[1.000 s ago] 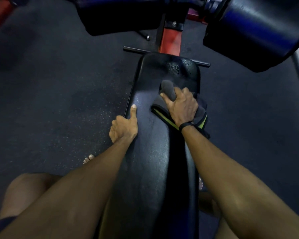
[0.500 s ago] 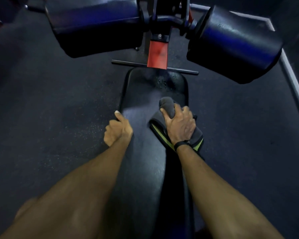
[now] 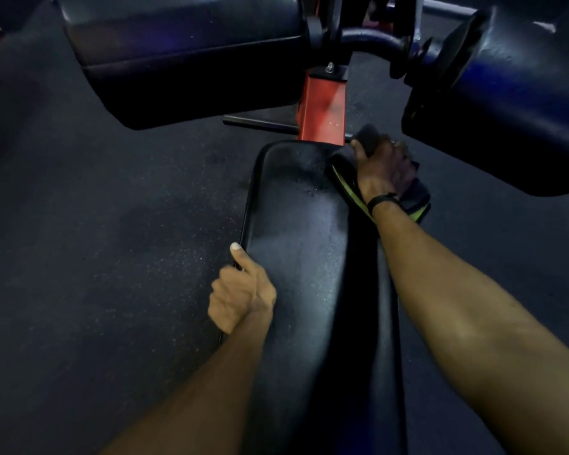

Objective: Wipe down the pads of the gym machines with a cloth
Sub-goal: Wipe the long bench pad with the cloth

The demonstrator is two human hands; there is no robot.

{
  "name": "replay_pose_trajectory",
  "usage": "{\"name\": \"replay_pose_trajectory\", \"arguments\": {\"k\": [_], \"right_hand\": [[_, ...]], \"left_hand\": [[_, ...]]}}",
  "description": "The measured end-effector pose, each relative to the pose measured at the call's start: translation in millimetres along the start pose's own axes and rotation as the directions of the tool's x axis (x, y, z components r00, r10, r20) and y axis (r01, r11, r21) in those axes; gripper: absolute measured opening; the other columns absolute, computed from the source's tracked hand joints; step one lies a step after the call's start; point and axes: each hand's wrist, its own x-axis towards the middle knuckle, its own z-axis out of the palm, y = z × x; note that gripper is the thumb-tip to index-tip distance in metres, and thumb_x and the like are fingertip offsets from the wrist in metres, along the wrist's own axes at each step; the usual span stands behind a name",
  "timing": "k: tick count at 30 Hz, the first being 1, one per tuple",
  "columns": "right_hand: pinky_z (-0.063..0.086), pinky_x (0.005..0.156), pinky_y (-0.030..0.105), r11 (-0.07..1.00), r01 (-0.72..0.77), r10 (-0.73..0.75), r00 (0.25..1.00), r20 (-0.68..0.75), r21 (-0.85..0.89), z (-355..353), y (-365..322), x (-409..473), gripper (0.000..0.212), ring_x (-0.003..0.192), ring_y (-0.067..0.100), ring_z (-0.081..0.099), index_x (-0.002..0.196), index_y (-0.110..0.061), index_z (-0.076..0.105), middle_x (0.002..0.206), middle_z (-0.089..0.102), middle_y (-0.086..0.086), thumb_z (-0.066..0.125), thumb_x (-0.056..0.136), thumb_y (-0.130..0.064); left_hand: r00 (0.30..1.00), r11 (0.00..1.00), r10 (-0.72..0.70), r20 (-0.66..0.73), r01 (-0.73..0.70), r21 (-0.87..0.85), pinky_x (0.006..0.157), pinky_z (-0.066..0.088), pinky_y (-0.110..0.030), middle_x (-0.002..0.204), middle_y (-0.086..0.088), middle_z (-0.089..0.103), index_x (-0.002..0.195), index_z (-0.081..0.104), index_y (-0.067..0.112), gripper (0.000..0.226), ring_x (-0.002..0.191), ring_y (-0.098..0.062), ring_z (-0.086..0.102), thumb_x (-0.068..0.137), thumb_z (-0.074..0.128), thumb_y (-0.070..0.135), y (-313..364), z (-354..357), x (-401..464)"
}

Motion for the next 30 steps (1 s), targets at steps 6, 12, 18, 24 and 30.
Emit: {"name": "replay_pose_trajectory", "arguments": {"k": [6,12,18,24,30], "right_hand": [[0.046,0.064,0.043,0.947,0.321,-0.321,0.942,-0.1,-0.021,-16.0,7.6,-134.4,0.048,0.087,0.04,0.06,0.11,-0.013,0.064,0.097,0.06,0.018,0.054,0.094,-0.058],[0.045,0.058,0.041,0.923,0.384,-0.383,0.919,-0.099,-0.01,-10.5,7.1,-152.7,0.045,0.078,0.037,0.061,0.1,-0.015,0.067,0.088,0.059,0.014,0.059,0.092,-0.058],[0.045,0.068,0.041,0.952,0.306,-0.305,0.951,-0.053,0.022,9.3,-40.5,-56.8,0.053,0.095,0.039,0.062,0.11,-0.015,0.065,0.106,0.062,0.016,0.052,0.093,-0.063],[0.048,0.076,0.044,0.958,0.286,-0.286,0.958,-0.01,0.02,9.2,-54.0,-33.9,0.056,0.102,0.039,0.06,0.12,-0.013,0.064,0.115,0.059,0.017,0.05,0.095,-0.061],[0.046,0.064,0.042,0.89,0.455,-0.45,0.885,-0.117,0.015,-2.6,-28.8,-144.3,0.042,0.082,0.038,0.061,0.1,-0.015,0.067,0.092,0.06,0.014,0.063,0.09,-0.056]], "left_hand": [[1.0,0.999,0.001,0.02,0.0,-0.039,0.092,0.042,-0.047,0.117,-0.022,0.065,0.113,0.065,0.0,0.078,0.107,-0.039,0.061,0.105,0.014,0.057,-0.8,-6.7,-4.1],[1.0,0.999,0.005,-0.015,-0.005,-0.042,0.09,0.043,-0.047,0.112,-0.021,0.067,0.108,0.067,0.001,0.078,0.103,-0.039,0.062,0.104,0.013,0.057,-1.7,-1.0,-1.6],[1.0,1.0,0.016,-0.001,-0.016,-0.023,0.085,0.04,-0.044,0.109,-0.018,0.066,0.106,0.067,0.004,0.078,0.094,-0.032,0.059,0.104,0.011,0.058,-3.0,-1.6,-1.8],[1.0,1.0,-0.002,0.021,0.002,-0.011,0.084,0.04,-0.043,0.108,-0.017,0.067,0.107,0.067,0.003,0.079,0.099,-0.034,0.062,0.104,0.01,0.057,-1.3,-3.8,-3.1],[0.999,0.999,-0.005,0.035,0.007,-0.036,0.094,0.041,-0.045,0.118,-0.02,0.066,0.115,0.065,0.001,0.077,0.109,-0.037,0.061,0.105,0.013,0.056,-1.1,-6.3,-4.4]]}}
